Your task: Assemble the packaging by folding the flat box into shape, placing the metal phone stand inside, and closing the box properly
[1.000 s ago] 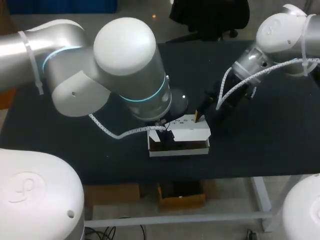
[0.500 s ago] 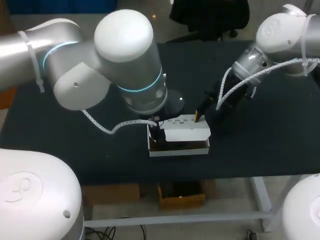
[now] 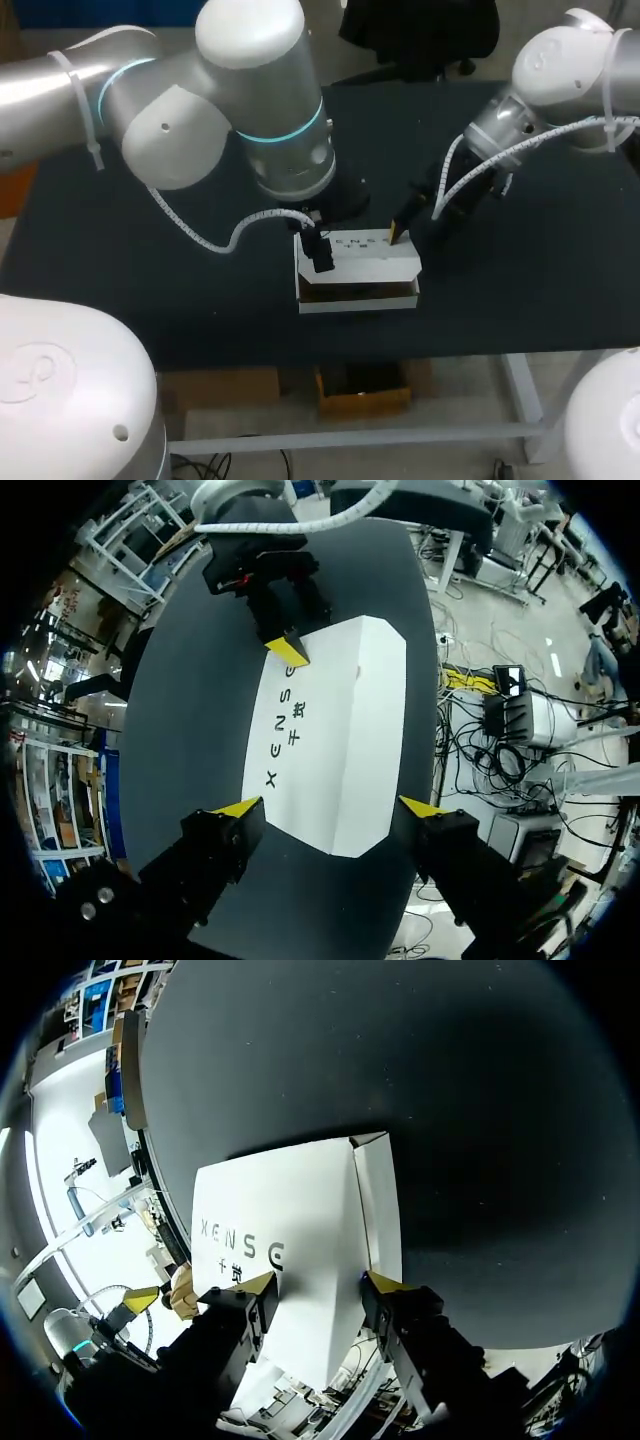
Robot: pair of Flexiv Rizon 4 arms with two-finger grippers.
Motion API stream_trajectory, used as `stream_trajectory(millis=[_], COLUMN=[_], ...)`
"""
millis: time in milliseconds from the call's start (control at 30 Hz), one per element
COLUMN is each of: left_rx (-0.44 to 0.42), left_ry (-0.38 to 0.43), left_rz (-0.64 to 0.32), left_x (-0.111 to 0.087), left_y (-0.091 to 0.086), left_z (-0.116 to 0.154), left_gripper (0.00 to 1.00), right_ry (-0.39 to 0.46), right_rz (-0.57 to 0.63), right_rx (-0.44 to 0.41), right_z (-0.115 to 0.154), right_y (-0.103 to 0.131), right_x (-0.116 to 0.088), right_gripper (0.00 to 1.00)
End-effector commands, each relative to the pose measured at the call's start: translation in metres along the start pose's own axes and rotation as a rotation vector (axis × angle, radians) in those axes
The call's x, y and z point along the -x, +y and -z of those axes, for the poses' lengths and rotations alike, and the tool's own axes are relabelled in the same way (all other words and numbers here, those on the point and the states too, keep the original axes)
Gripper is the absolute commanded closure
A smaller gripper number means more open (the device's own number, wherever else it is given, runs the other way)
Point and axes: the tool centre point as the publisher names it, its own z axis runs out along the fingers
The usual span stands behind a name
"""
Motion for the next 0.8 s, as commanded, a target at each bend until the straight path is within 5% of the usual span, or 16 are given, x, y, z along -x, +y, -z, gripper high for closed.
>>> stream_trajectory(millis=[33,800], left_rx=[0.015,0.039], left_ry=[-0.001,0.036], left_rz=[-0.011,-0.025], left_x=[-0.001,-0.002], left_y=[-0.006,-0.008], left_z=[-0.010,-0.030], left_gripper=[0.29,0.26], right_ry=[0.001,0.002], right_rz=[0.001,0.000], right_rx=[-0.005,-0.005], right_z=[0.000,0.000], right_y=[0.001,0.001], right_x=[0.000,0.000], right_gripper=[0.48,0.47])
